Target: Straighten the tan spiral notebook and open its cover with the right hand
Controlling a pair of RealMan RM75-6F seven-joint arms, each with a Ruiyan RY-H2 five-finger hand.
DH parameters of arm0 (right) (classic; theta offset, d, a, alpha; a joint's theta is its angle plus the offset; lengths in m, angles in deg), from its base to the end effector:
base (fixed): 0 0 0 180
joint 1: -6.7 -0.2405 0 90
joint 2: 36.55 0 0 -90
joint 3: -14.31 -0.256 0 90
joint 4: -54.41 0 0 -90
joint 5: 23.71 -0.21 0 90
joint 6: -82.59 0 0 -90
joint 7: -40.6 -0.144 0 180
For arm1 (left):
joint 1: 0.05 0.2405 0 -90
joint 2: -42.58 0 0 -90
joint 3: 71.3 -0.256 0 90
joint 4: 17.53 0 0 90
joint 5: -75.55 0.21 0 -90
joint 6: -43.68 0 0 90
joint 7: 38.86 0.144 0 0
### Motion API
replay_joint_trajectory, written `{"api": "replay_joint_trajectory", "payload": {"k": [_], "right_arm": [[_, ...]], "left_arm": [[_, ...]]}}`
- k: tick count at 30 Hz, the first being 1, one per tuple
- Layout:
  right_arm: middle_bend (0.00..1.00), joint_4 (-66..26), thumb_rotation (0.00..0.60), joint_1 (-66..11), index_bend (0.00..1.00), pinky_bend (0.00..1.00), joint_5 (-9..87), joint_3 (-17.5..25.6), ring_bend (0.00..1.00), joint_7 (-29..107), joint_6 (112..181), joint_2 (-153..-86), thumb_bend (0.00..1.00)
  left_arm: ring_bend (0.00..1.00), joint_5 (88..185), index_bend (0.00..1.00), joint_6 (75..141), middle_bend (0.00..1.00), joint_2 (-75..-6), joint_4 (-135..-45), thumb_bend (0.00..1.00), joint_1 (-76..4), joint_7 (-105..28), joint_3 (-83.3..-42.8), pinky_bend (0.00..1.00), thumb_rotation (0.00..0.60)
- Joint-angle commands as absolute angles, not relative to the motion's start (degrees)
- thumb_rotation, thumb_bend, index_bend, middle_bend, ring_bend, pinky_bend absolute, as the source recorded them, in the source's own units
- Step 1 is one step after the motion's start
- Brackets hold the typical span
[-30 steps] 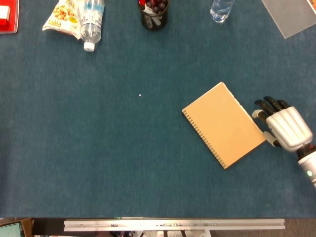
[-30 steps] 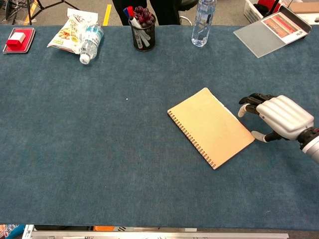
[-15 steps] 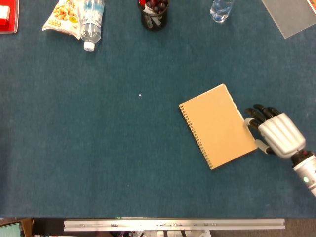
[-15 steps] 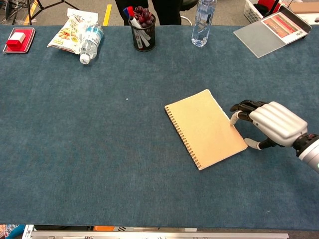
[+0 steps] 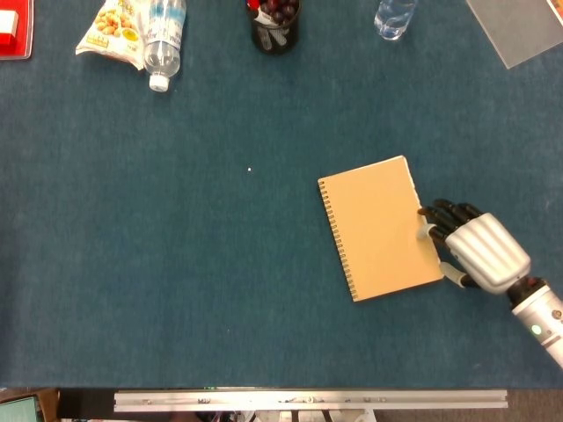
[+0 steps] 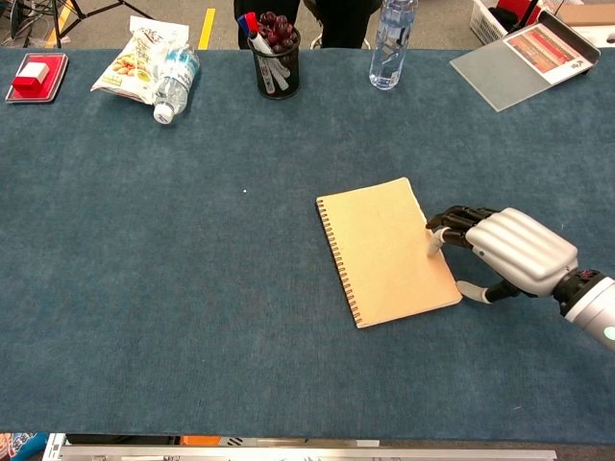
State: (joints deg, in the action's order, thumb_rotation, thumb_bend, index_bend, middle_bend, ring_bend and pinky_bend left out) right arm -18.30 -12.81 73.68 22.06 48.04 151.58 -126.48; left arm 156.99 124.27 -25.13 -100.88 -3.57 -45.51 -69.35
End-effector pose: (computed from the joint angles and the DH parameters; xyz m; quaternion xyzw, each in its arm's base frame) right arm -0.2667 -0.1982 -0.0297 0.8028 -0.3243 0.3348 0.3718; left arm -0.3567 0.1704 0.1480 -0.5683 -0.4446 -0.3494 0.5978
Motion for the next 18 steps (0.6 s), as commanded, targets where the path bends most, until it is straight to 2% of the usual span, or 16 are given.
{"api": "replay_joint_trajectory", "payload": {"k": [1, 18], "right_arm": [[0.21, -18.5, 0.600, -12.9, 0.36, 0.28, 73.9, 22.2, 0.15, 47.9, 151.5, -126.5, 0.23], [0.21, -19.6, 0.600, -13.3, 0.36, 0.28, 75.4, 23.3, 0.15, 46.8, 151.2, -127.0, 0.23]], "left_arm": [[0.11, 156.9, 0.25, 124.2, 0.06, -25.2, -100.8, 0.36, -3.6, -45.5, -69.3, 0.28, 0.600], [0.11, 156.9, 0.25, 124.2, 0.06, -25.2, -100.9, 0.36, -3.6, -45.4, -69.3, 0.28, 0.600]]}}
